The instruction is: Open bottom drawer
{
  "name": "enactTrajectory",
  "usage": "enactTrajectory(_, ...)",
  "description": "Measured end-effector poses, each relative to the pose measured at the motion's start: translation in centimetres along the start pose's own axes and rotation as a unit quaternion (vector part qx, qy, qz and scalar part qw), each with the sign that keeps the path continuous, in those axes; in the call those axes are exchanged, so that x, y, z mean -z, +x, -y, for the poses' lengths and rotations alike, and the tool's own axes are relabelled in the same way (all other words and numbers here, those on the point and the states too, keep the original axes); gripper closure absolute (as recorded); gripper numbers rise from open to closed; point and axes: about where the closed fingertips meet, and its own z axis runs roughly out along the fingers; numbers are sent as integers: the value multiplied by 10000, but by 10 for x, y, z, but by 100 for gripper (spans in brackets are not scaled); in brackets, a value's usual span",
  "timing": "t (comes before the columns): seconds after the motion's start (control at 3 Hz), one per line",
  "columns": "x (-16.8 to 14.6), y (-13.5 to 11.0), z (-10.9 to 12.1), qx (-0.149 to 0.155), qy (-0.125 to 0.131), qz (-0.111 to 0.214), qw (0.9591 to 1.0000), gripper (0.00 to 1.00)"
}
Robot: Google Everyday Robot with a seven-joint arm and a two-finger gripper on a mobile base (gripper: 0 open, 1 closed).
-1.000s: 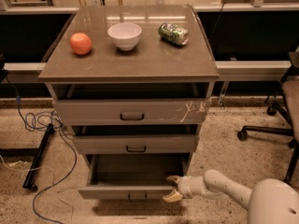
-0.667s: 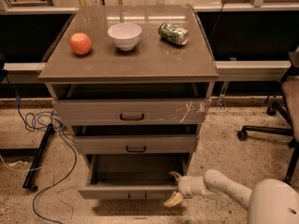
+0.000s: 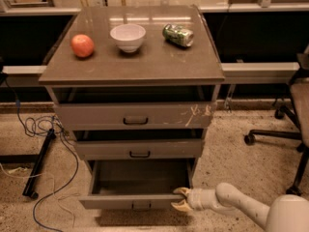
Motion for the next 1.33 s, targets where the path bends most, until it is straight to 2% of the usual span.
enactTrajectory(0.33,2,-3,0,0,0,1,10000,84)
enactTrajectory(0.67,16,-4,-10,88,79,89,9999,100)
enactTrajectory(1.0,21,-5,-19,183,101,122,9997,100)
enactTrajectory(1.33,21,-5,-19,183,100,122,9997,81)
